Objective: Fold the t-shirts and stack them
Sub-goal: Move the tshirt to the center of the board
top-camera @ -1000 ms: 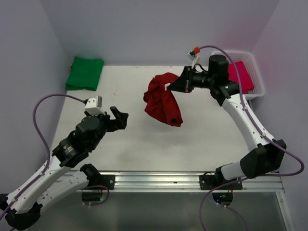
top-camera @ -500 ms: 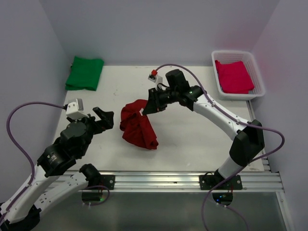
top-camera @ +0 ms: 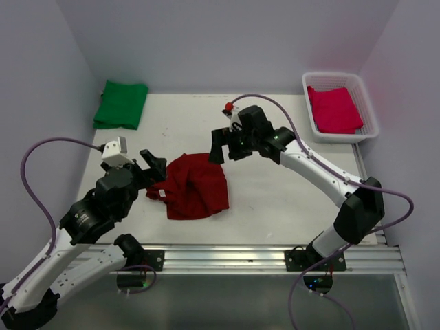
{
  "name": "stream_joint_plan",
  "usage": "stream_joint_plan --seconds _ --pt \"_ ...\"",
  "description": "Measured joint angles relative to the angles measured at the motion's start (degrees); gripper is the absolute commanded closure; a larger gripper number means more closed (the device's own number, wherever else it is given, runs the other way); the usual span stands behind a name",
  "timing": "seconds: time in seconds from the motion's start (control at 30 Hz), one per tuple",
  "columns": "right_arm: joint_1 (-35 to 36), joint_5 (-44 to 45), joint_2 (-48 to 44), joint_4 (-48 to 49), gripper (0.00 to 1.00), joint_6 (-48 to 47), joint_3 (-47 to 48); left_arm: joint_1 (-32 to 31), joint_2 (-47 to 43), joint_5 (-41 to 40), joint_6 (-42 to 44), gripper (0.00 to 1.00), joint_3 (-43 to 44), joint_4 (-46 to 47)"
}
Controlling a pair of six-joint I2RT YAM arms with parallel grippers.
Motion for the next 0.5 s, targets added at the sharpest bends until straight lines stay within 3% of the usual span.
stream_joint_plan --seconds 0.2,0.33,0.4,0.43,0.5 --pt "7.5 11.6 3.1 -2.3 0.11 4.3 -4.6 0.0 2.2 0.9 0.0 0.0 0.1 0.4" --pt "13.3 16.0 10.8 -2.2 0.29 6.8 -6.0 0.0 3.1 1.4 -0.1 0.0 0.3 0.6" --pt "15.2 17.1 14.6 -2.0 0.46 7.4 -6.0 0.0 3.4 1.5 -0.2 0.0 0.6 0.6" --pt "15.5 17.4 16.3 -2.1 0.64 7.7 -5.9 0.0 3.4 1.5 -0.2 0.0 0.8 0.6" --pt "16.1 18.1 17.9 -2.1 0.88 7.9 -5.7 0.0 3.3 1.5 -0.5 0.0 1.2 0.6"
